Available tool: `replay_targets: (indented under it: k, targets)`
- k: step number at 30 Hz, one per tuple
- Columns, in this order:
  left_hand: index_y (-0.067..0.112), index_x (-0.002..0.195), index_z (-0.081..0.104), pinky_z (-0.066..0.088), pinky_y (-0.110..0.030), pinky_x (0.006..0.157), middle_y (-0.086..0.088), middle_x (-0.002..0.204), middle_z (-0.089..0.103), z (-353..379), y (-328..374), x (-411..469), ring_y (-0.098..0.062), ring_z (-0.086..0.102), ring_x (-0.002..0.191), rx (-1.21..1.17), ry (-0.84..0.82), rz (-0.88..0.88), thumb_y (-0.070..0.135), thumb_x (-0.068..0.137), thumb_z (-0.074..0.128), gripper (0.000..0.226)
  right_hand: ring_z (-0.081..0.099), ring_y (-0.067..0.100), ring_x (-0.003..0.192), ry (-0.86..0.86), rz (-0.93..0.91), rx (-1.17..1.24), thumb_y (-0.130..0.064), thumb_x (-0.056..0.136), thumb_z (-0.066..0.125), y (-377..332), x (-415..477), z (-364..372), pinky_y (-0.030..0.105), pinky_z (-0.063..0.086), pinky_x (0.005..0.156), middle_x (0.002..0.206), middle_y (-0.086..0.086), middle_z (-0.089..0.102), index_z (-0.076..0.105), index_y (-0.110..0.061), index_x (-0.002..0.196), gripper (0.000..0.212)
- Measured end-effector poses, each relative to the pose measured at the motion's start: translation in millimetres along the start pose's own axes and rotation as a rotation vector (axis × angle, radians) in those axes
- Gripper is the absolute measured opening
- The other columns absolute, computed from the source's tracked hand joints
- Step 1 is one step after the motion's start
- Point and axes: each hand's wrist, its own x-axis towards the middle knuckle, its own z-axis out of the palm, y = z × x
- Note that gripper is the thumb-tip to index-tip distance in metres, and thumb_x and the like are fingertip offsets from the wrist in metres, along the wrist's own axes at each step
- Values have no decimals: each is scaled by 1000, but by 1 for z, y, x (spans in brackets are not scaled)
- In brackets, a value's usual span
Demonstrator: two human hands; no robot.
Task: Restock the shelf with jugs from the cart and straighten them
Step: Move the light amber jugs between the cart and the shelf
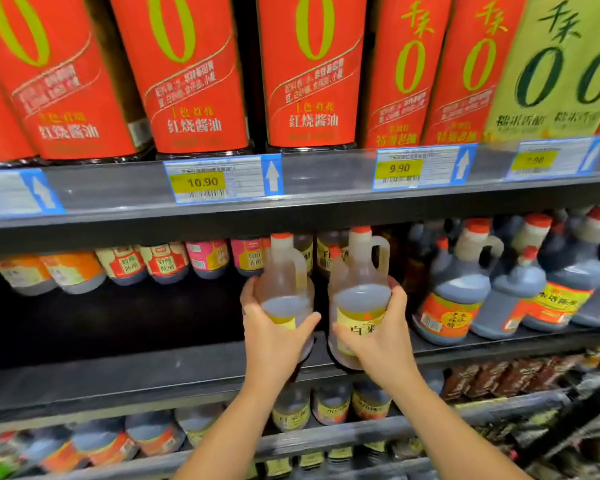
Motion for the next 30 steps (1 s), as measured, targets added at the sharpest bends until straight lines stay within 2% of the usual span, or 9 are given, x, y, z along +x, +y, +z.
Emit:
replay_targets:
  k: [3, 6, 9, 12, 15, 18, 21, 26, 30]
  targets:
    - [42, 140, 23, 37, -22, 98, 8, 132, 42, 9, -4, 5, -5, 44, 119, 7, 31, -8, 28, 59, 94, 108, 47, -12, 114, -25, -10, 25, -17, 68, 87, 6, 16, 4, 2, 39, 88, 127, -14, 43, 17, -32, 138, 100]
    - [31, 142, 25, 38, -6, 91, 11, 127, 45, 17, -7, 7, 7, 48, 111, -7, 29, 33, 18, 62, 92, 106, 52, -4, 114, -57, -19, 38, -8, 68, 86, 13, 32, 7, 11, 44, 92, 128, -8, 46, 14, -35, 134, 101]
    - [29, 141, 23, 37, 0, 86, 8, 129, 44, 22, -10, 8, 16, 46, 114, -36, 8, 55, 13, 65, 82, 97, 60, -1, 102, -81, 20, 61, -2, 75, 79, 25, 43, 8, 13, 50, 80, 127, 2, 50, 18, -42, 129, 91]
    - [34, 141, 18, 41, -3, 82, 0, 132, 43, 25, -12, 12, 12, 49, 112, -72, -6, -2, 15, 63, 69, 95, 60, 9, 105, -109, 33, -12, -14, 70, 83, 32, 52, 6, 28, 53, 86, 127, -2, 52, 11, -37, 143, 105]
    - [39, 140, 13, 45, -3, 73, 20, 115, 58, 29, -17, 15, 12, 59, 98, -60, -48, 7, 15, 67, 70, 95, 58, -4, 104, -56, 72, -19, -29, 66, 87, 36, 61, 7, 25, 49, 84, 122, -26, 52, 15, -53, 139, 105]
    - [31, 140, 19, 44, -4, 81, 44, 117, 48, 33, -21, 19, 12, 56, 107, -30, -27, 57, 18, 74, 78, 90, 57, -1, 108, -59, 101, 44, -20, 64, 88, 43, 71, 13, 16, 48, 78, 122, -25, 49, 21, -51, 136, 103]
    - [19, 135, 26, 43, -6, 87, 29, 124, 44, 41, -23, 28, 12, 51, 113, -47, 49, 44, 13, 67, 87, 91, 54, 12, 115, -81, 100, 81, -10, 62, 87, 50, 80, 18, 16, 50, 81, 129, -10, 46, 16, -49, 136, 110]
    - [28, 126, 24, 42, -3, 81, 20, 120, 42, 54, -25, 44, 11, 53, 108, 2, 96, -7, 11, 57, 94, 100, 52, -8, 114, -65, 54, 35, -27, 67, 87, 52, 81, 16, 14, 43, 87, 125, -33, 46, 12, -61, 137, 108]
    - [31, 140, 27, 45, -24, 96, 4, 138, 47, 62, -22, 54, -14, 51, 123, 63, 133, -121, 34, 47, 97, 117, 49, 8, 121, -91, 97, 35, -18, 67, 87, 53, 93, 20, 17, 43, 91, 139, -10, 43, 5, -37, 147, 117]
